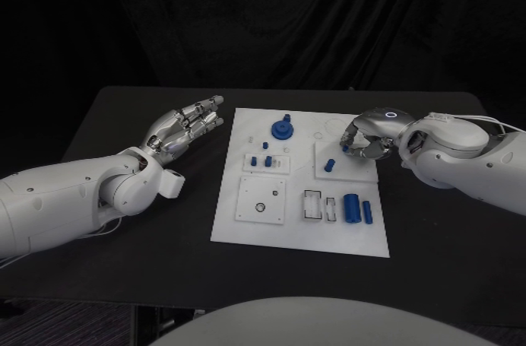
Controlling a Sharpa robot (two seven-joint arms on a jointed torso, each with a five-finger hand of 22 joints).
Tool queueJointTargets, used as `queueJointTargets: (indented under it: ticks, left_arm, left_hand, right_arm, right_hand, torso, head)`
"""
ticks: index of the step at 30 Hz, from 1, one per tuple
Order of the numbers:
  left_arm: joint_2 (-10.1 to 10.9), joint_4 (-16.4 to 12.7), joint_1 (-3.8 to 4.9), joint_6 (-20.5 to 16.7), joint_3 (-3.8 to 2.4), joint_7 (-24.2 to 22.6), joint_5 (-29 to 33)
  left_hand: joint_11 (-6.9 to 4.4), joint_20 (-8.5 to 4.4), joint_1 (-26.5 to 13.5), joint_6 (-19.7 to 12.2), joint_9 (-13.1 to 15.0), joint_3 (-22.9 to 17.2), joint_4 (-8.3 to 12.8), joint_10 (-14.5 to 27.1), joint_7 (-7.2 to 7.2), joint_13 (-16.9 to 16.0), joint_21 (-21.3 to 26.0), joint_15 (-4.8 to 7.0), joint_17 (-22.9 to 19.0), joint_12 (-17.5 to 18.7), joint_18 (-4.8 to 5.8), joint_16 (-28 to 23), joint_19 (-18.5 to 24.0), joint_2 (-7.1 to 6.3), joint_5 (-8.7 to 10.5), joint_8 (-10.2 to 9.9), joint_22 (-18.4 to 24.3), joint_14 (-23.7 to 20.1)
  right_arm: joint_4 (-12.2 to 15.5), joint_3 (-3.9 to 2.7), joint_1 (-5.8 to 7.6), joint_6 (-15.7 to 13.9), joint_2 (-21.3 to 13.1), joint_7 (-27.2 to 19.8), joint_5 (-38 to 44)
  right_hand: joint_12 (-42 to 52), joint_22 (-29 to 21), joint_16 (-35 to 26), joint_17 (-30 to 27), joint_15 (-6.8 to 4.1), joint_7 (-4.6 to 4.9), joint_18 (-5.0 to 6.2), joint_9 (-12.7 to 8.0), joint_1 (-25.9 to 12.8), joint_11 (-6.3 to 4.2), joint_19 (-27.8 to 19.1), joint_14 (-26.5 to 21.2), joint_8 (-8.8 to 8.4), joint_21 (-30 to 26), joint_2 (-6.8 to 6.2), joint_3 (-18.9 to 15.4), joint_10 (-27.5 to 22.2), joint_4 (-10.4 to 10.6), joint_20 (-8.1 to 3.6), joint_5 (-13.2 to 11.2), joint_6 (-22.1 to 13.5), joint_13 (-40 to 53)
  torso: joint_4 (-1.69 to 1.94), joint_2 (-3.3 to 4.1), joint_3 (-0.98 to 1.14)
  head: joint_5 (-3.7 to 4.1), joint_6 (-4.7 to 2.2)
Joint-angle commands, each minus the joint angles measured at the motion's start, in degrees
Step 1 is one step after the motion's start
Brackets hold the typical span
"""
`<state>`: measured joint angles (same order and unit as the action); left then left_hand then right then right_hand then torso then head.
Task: Assemble the parts on the task board
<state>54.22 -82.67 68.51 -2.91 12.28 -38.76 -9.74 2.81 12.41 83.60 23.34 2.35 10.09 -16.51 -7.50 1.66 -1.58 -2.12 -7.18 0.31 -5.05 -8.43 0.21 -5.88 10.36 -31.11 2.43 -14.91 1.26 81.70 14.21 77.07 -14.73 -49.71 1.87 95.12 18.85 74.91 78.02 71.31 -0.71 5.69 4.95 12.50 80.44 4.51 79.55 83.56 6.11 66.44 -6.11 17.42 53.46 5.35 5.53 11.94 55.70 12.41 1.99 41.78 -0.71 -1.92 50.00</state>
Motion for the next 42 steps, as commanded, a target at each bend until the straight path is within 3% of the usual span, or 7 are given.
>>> queueJointTargets:
  ticks: [1,10,14,27,42]
  left_arm:
    - [-0.1,0.0,-0.13,0.9,-0.04,-7.2,0.1]
    - [-0.2,0.1,-0.16,1.1,-0.04,-6.9,0.1]
    - [-0.3,0.2,-0.17,1.2,-0.04,-6.8,0.1]
    - [-0.4,0.4,-0.21,1.6,-0.04,-6.1,0.1]
    - [-0.4,0.5,-0.23,1.7,-0.04,-5.7,0.1]
  left_hand:
    - [0.25,0.48,0.6,0.1,0.1,0.1,0.1,-0.1,0.39,-0.1,-0.3,-0.38,0.1,-0.2,-1.01,0.2,0.0,-0.13,-0.28,0.0,0.1,0.0]
    - [0.43,0.61,0.8,0.2,0.1,0.1,0.2,-0.1,0.61,-0.1,-0.3,-0.48,0.1,-0.3,-1.02,0.2,0.0,-0.07,-0.40,0.0,0.2,0.0]
    - [0.45,0.78,1.1,1.1,0.2,0.1,0.2,-0.2,1.30,-0.1,-0.3,-0.55,0.1,-0.4,-1.10,0.2,0.0,0.03,-0.51,0.1,0.4,0.0]
    - [0.83,1.19,1.5,1.1,0.2,0.1,0.2,-0.3,1.61,-0.1,-0.3,-1.05,0.1,-0.5,-1.11,0.2,-0.1,0.13,-0.56,0.1,0.3,0.2]
    - [1.44,1.75,2.1,1.1,0.2,0.0,0.4,-0.5,1.55,-0.1,-0.5,-1.56,0.2,-0.7,-1.16,0.3,-0.6,0.24,-0.84,0.1,-0.1,0.5]
  right_arm:
    - [-0.4,-0.04,-0.21,-0.8,0.1,-0.5,0.4]
    - [-0.7,-0.04,-0.39,-1.5,0.4,-1.2,0.4]
    - [-1.0,-0.04,-0.46,-1.7,0.7,-1.4,0.4]
    - [-1.7,-0.04,-0.55,-2.4,1.3,-1.7,0.4]
    - [1.1,-0.05,0.11,-5.0,-0.4,-1.3,0.4]
  right_hand:
    - [0.4,8.7,0.0,0.0,-0.52,0.38,-0.07,0.3,0.5,-0.32,0.1,0.1,0.55,0.0,0.35,0.6,0.9,-0.1,-0.39,0.2,1.0,-0.2]
    - [0.4,8.8,0.1,0.0,-1.07,0.36,-0.18,1.3,1.1,-0.99,0.4,0.2,1.74,0.5,0.68,1.3,4.0,-0.6,-0.96,0.2,3.4,-0.7]
    - [0.2,8.7,-0.3,-0.6,-1.06,0.39,-0.13,1.6,1.3,-1.05,0.3,0.0,1.95,0.1,0.75,1.4,4.7,-0.7,-1.00,0.2,3.8,-0.9]
    - [-0.7,8.8,-0.4,-0.9,-0.92,0.19,-0.17,2.7,1.5,-1.39,0.5,0.1,2.97,0.2,0.99,1.7,7.8,-0.9,-0.89,0.1,5.9,-1.7]
    - [-1.9,8.9,-0.4,-0.9,-1.14,-0.42,-0.27,4.3,1.3,-1.93,0.8,0.3,4.22,0.6,1.44,1.4,10.4,-1.0,-1.08,0.1,8.0,-2.5]
  torso:
    - [0.12,0.02,-0.01]
    - [0.07,0.05,-0.03]
    - [0.08,0.07,-0.06]
    - [0.06,0.02,-0.10]
    - [-0.01,0.06,-0.14]
  head:
    - [0.08,0.00]
    - [0.12,0.00]
    - [0.03,0.00]
    - [-0.22,0.00]
    - [-0.59,-0.02]
